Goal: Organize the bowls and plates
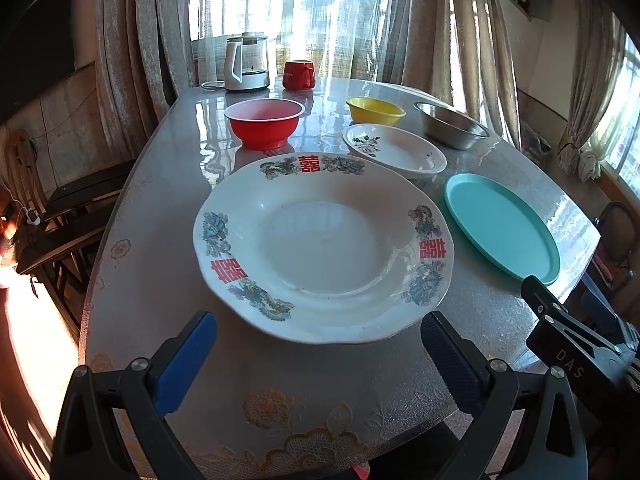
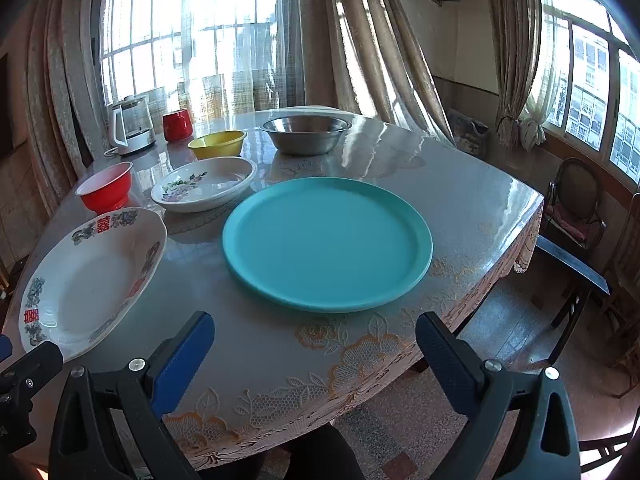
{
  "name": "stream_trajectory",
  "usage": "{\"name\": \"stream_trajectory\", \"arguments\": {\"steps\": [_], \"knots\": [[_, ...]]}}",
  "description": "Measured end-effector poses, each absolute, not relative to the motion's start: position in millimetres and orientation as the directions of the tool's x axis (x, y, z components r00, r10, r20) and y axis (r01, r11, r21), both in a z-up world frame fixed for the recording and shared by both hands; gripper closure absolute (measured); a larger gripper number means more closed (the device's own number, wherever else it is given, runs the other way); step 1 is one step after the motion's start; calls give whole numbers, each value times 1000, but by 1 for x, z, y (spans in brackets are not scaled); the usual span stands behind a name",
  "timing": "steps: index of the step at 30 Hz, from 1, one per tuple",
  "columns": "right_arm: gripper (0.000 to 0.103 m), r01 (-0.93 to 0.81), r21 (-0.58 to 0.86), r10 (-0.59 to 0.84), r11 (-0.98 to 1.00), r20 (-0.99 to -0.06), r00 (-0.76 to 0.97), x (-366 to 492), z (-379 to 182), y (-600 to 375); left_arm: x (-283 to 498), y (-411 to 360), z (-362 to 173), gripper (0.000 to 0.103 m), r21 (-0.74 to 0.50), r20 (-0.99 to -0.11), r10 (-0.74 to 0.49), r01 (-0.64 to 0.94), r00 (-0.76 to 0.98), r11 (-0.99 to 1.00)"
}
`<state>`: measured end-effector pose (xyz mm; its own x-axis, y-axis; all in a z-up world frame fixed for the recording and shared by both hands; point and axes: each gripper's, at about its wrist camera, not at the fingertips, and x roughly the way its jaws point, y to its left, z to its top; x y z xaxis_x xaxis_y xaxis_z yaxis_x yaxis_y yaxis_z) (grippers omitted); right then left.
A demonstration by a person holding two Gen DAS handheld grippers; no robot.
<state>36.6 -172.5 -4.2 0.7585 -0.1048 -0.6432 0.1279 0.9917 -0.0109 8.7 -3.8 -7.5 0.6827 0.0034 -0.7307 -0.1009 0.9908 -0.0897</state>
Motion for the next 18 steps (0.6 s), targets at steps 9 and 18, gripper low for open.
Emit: {"name": "stream_trajectory", "arguments": {"steps": [9,18], "knots": [[1,125,-10,-101,992,-650,753,37,-5,-172,9,-4,-8,0,-89,-728,4,-101,685,991],[1,138,-6,-110,990,-645,756,38,-4,-174,9,-4,-9,0,-89,-728,2,-97,685,991]]}}
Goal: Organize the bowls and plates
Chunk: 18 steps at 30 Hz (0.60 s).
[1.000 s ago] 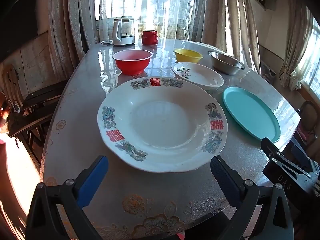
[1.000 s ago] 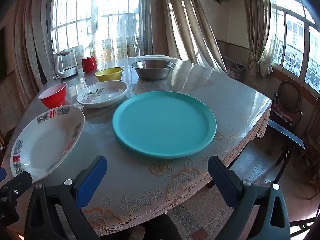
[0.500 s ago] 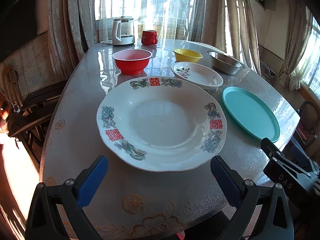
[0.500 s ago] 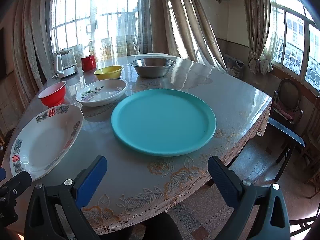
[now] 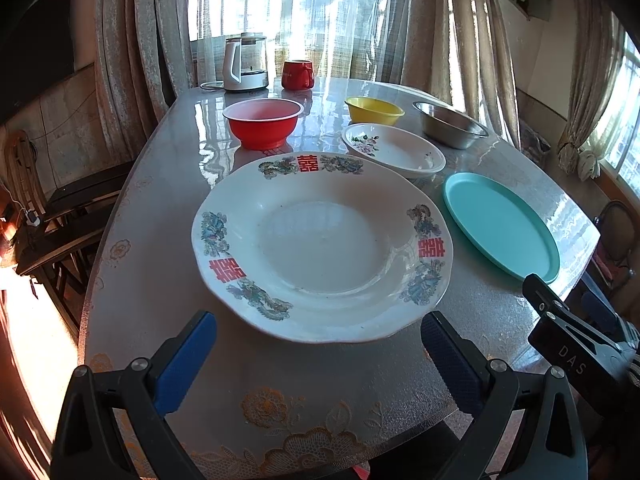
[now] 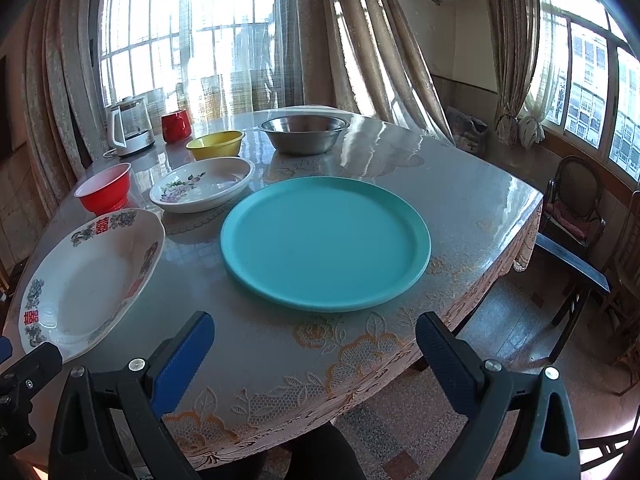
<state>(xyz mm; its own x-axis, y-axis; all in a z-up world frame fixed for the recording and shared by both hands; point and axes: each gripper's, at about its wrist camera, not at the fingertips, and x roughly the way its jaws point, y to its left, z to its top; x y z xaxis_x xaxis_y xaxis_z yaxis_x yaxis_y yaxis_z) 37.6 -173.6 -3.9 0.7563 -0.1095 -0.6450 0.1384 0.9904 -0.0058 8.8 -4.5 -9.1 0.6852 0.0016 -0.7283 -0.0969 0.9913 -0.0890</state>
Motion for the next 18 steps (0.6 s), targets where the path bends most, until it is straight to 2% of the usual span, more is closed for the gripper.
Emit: {"name": "stream_trajectory", "arguments": {"steps": [18], "knots": [[1,154,11,-109,988,-653,749,38,-8,-180,8,-5,-9,0,-85,-730,2,-94,683,992]]}}
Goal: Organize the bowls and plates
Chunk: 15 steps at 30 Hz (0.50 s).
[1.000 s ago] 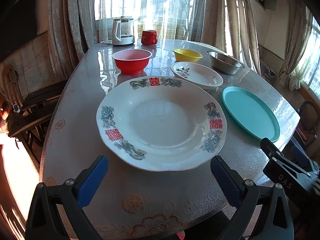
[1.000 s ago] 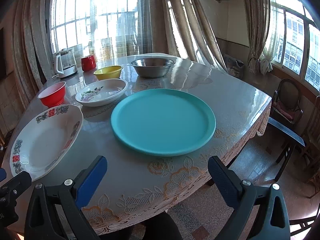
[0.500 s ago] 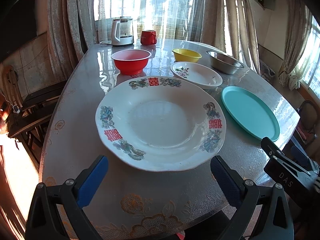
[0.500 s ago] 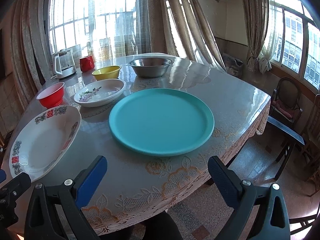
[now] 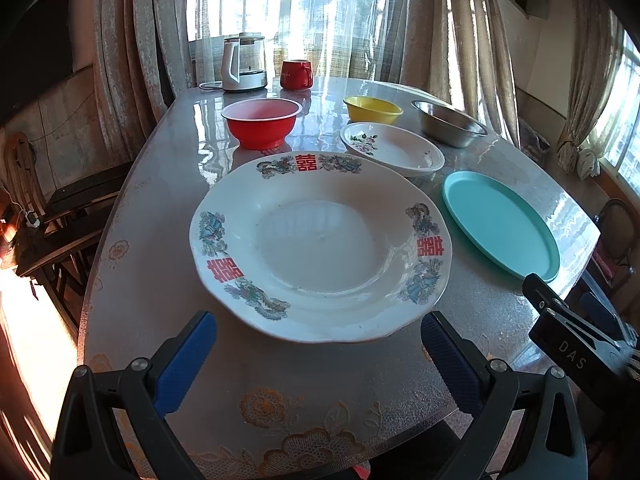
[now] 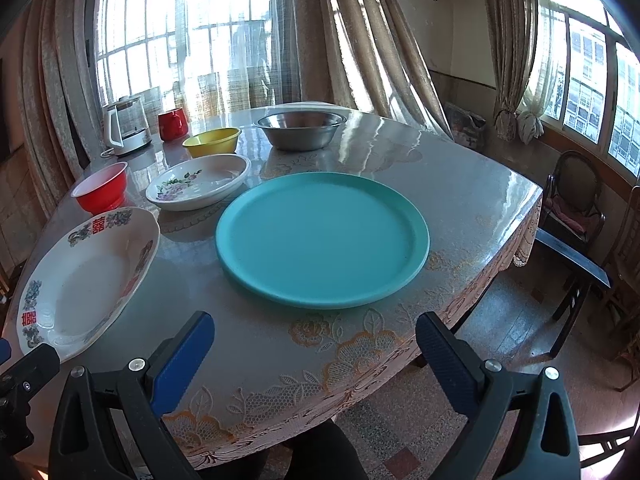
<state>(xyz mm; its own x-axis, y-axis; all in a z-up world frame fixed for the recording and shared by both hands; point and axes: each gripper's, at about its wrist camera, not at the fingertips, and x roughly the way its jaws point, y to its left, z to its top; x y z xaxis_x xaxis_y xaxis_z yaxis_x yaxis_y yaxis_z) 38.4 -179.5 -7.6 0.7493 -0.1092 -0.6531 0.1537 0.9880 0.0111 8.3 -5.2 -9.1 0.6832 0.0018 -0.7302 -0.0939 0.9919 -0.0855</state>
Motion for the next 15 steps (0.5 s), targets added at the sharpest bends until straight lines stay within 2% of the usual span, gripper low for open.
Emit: {"name": "stream_trajectory", "arguments": {"steps": [15], "knots": [[1,159,14,-111,987,-652,750,39,-8,-182,9,-5,-9,0,-85,-731,0,-91,682,992]]}}
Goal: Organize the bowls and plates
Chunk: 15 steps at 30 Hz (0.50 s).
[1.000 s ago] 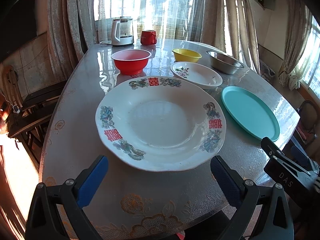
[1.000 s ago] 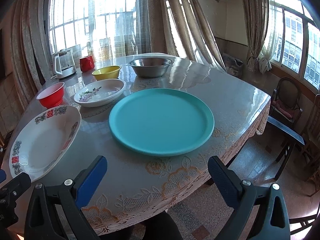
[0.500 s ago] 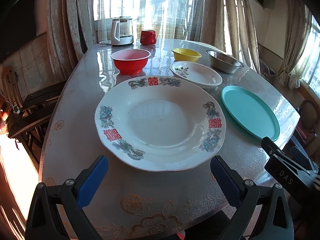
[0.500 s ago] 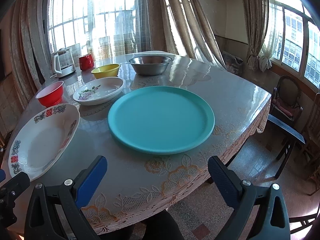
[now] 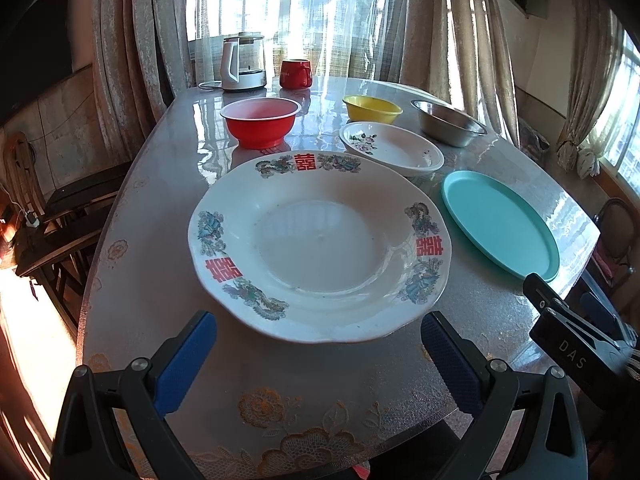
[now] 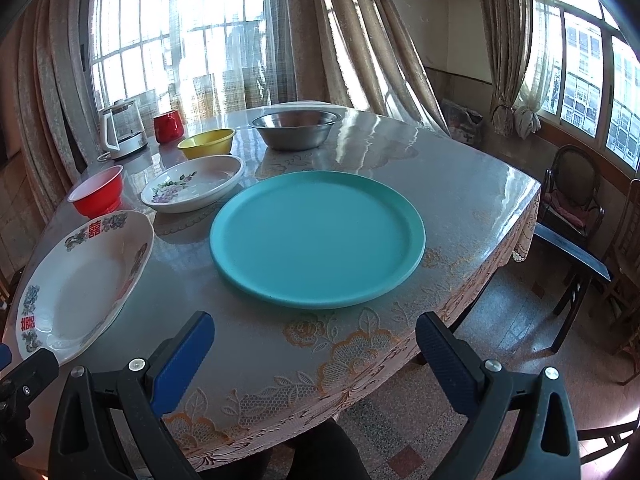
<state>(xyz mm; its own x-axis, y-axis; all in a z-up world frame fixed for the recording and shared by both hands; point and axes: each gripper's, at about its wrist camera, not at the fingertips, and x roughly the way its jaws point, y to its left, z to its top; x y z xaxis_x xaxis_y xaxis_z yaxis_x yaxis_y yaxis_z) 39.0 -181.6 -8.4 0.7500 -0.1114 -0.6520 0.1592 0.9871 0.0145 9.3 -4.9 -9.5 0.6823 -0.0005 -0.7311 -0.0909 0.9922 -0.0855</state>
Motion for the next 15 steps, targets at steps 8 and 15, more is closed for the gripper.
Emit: {"name": "stream_trajectory", "arguments": {"steps": [8,15], "knots": [[1,149,16,-103,989,-654,749,40,-9,-180,9,-6,-10,0,-85,-731,0,-91,683,992],[1,140,12,-100,990,-645,757,40,-9,-179,10,-6,-9,0,-87,-729,-2,-90,685,992]]}}
